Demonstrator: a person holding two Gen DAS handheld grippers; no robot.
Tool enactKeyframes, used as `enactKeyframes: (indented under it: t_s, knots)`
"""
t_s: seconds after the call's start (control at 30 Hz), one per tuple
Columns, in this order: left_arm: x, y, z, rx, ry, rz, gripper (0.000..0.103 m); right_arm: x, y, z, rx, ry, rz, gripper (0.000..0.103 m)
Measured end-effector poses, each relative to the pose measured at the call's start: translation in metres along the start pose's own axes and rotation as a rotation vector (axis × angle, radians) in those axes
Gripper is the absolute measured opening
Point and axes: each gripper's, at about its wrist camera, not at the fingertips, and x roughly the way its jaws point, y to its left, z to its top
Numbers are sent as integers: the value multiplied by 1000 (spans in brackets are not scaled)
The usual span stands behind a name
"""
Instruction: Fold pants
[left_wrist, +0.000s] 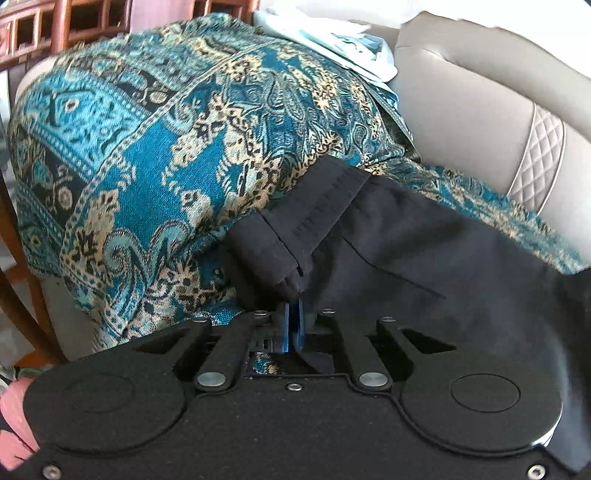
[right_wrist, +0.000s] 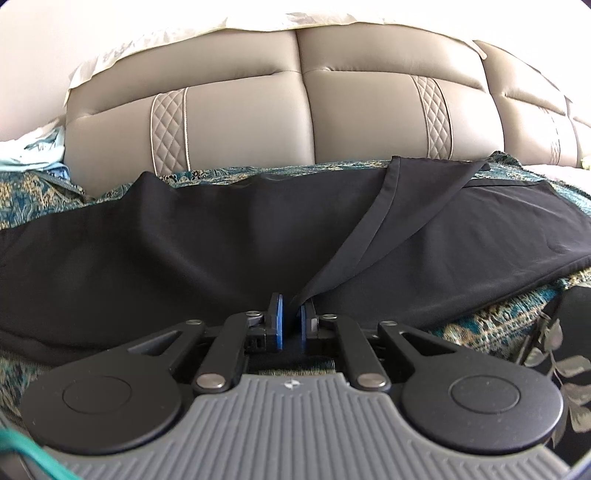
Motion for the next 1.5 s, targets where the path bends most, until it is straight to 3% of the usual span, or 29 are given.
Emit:
enactKeyframes:
  t_s: [0.07, 0.23, 0.3, 0.7, 1.07, 1.5]
  knots:
    - [2, -4, -2, 15, 8, 12, 8, -2, 2, -4, -10, -10, -9, 13]
    - [3, -6, -2, 25, 10, 17, 8, 6, -2, -3, 7, -31, -65, 27]
    - [3, -5, -3, 23, 9, 12, 8, 12, -10, 2, 37, -33, -90, 29]
    - [1, -4, -5, 31, 6, 10, 10, 48, -77, 28, 76, -48, -260, 30]
    - [3, -4, 0, 83, 22, -2, 11, 68, -141, 46, 202, -24, -425, 30]
    - [5, -6, 1, 110, 33, 11, 11, 73, -224, 60, 290, 0, -521, 30]
